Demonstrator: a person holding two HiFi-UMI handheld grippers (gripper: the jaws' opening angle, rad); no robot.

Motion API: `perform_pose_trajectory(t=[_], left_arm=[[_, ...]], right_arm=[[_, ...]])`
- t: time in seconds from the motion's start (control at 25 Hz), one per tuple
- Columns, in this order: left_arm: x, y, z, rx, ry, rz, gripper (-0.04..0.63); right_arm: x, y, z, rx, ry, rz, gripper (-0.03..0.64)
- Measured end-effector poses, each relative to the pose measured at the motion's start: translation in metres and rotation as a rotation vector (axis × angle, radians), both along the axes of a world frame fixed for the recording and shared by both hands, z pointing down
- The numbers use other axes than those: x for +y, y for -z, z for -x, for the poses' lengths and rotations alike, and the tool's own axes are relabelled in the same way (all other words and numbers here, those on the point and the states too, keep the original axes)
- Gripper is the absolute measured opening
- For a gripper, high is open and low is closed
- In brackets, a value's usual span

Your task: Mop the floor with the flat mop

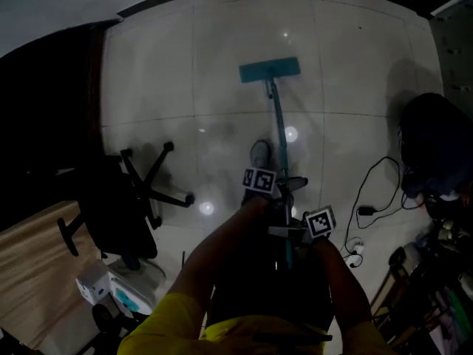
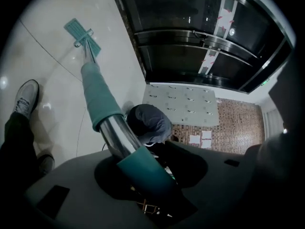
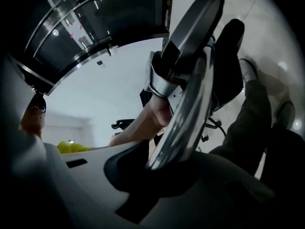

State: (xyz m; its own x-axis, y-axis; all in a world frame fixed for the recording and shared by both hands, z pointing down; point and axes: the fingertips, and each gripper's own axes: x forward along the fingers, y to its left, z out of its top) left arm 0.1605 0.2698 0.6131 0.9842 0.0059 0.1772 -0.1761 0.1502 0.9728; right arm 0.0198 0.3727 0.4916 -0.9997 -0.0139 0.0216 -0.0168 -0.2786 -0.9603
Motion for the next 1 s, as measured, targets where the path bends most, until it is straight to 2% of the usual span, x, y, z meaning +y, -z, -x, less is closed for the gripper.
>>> perform_pose_trajectory(t=[0.12, 0.2, 0.32, 0.44, 0.52, 0.6, 0.72, 0.8, 0.88, 1.0], left_arm=[[-0.042, -0.028, -0.007, -0.023, 0.011, -0.002, 0.163], [-0.086, -0.047, -0.007, -0.047, 0.009, -0.017, 0.152], [-0.166, -0.07, -0.01, -0.078, -0.053, -0.049, 0.152], [-0.238, -0.084, -0.009, -0.1, -0.083, -0.079, 0.155], [-0.259, -0.087, -0.006, -0.118, -0.108, -0.099, 0.157], [-0.241, -0.082, -0.005, -0.126, -0.164, -0.107, 0.164], [-0.162, -0.052, -0.008, -0.077, -0.206, -0.061, 0.176], [-0.108, -0.021, -0.009, -0.027, -0.161, -0.006, 0.17], [-0.079, -0.001, -0.008, -0.009, -0.076, 0.03, 0.169], [-0.098, -0.012, -0.008, -0.038, 0.003, 0.027, 0.156]], right_arm=[[-0.039, -0.032, -0.009, 0.025, -0.02, -0.02, 0.06], [-0.082, -0.05, -0.009, 0.022, -0.019, -0.069, 0.058], [-0.159, -0.08, -0.011, 0.047, 0.022, -0.128, 0.06], [-0.231, -0.098, -0.01, 0.031, -0.046, -0.125, 0.06], [-0.254, -0.094, -0.004, -0.01, -0.093, -0.107, 0.058], [-0.239, -0.081, 0.002, -0.032, -0.085, -0.074, 0.058], [-0.164, -0.051, 0.0, 0.001, -0.024, 0.003, 0.06], [-0.114, -0.024, -0.004, 0.009, -0.014, 0.035, 0.06], [-0.089, -0.001, -0.005, -0.004, -0.031, 0.032, 0.059], [-0.106, -0.009, -0.009, -0.021, -0.04, -0.01, 0.058]])
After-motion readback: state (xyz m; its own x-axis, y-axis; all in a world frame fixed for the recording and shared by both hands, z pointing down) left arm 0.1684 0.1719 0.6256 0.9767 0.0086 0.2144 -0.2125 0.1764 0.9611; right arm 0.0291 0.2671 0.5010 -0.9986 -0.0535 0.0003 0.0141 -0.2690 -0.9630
